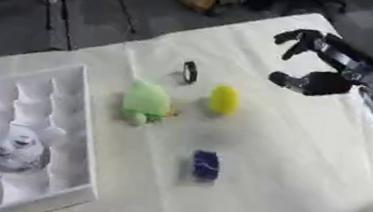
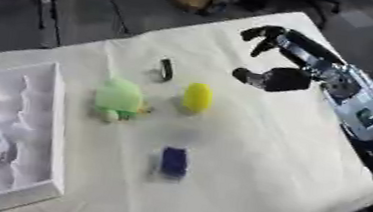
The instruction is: Pick up objects on the table and place them in the box.
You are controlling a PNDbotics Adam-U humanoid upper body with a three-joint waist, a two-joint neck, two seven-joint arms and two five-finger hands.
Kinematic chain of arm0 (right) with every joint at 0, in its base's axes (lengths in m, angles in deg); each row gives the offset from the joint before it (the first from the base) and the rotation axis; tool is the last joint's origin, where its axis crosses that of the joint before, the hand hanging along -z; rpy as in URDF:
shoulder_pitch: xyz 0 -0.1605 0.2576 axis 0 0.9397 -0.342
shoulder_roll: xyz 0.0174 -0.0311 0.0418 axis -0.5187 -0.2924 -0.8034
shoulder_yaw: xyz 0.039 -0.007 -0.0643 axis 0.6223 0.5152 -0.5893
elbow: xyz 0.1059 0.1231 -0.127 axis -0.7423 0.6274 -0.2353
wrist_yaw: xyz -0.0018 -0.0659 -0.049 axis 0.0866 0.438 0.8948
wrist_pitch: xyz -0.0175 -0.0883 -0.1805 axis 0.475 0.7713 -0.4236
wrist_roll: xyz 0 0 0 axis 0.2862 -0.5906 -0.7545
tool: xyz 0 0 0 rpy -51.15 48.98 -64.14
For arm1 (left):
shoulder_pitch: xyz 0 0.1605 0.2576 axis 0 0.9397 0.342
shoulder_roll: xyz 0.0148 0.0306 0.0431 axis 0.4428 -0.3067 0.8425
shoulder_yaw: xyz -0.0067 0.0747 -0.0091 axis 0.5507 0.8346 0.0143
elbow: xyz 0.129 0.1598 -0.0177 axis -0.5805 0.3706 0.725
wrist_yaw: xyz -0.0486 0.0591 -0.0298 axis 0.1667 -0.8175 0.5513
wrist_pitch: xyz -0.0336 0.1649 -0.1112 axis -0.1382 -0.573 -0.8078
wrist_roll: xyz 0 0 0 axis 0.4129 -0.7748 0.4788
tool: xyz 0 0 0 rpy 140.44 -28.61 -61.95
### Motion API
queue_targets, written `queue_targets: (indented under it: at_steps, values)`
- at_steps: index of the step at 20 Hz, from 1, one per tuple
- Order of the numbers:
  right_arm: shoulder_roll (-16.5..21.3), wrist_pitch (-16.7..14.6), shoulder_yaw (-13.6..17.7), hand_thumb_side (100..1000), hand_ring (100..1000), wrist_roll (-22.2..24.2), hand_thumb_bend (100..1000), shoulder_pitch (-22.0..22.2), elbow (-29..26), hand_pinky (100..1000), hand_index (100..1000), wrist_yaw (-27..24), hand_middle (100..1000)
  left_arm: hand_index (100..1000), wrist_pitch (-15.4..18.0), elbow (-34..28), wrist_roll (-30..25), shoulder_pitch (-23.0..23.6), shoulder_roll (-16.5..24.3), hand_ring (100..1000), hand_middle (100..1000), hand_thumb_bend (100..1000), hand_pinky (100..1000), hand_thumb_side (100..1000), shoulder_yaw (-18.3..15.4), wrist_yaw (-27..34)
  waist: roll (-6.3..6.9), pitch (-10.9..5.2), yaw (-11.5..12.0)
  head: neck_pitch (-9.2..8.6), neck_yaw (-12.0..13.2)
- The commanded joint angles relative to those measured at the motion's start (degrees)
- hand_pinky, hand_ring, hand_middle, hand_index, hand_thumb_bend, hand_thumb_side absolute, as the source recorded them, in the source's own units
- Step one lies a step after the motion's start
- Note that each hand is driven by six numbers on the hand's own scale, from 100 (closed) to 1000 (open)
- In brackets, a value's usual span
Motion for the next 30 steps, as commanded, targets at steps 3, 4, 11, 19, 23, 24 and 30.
queue_targets:
  at_steps: [3,4,11,19,23,24,30]
  values:
    - [0.02,-1.41,-1.17,567,749,2.33,532,-3.17,3.99,838,928,2.78,849,738,0.06,-0.78,-0.47,-0.1,1.01,822,832,420,994,944,0.28,0.31,-0.15,-1.05,0.41,-0.03,-0.56]
    - [-0.26,-1.67,-1.4,567,749,2.8,532,-3.66,4.81,838,928,3.2,849,738,0.07,-0.76,-0.53,-0.08,1.04,822,832,420,994,944,0.32,0.34,-0.16,-1.08,0.52,-0.04,-0.64]
    - [-2.23,-3.33,-2.61,566,758,5.23,537,-7.01,9.88,844,926,6.39,849,738,0.22,-0.66,-0.94,0.0,1.17,822,833,419,993,944,0.71,0.77,-0.01,-1.36,1.37,-0.23,-1.7]
    - [-6.02,-3.96,-3.38,550,792,5.46,597,-12.62,18.78,867,929,10.02,854,739,0.39,-0.45,-1.9,0.17,1.57,822,834,418,992,944,1.58,1.35,-0.31,-1.88,3.22,-0.05,-3.55]
    - [-7.84,-4.76,-3.82,572,785,6.12,538,-13.92,21.88,864,930,11.19,855,739,0.43,-0.4,-2.12,0.06,1.55,822,834,419,992,944,1.68,1.53,-0.33,-1.9,3.53,-0.08,-3.98]
    - [-8.25,-5.05,-4.04,572,785,6.41,538,-13.96,22.16,864,930,11.5,855,739,0.44,-0.41,-2.12,0.06,1.56,822,834,419,992,944,1.66,1.55,-0.32,-1.9,3.56,-0.06,-4.04]
    - [-9.89,-5.96,-4.77,578,780,8.0,532,-13.72,23.16,863,932,13.0,855,738,0.43,-0.39,-2.14,0.05,1.47,823,834,419,992,944,1.63,1.6,-0.29,-1.91,3.44,-0.1,-4.23]
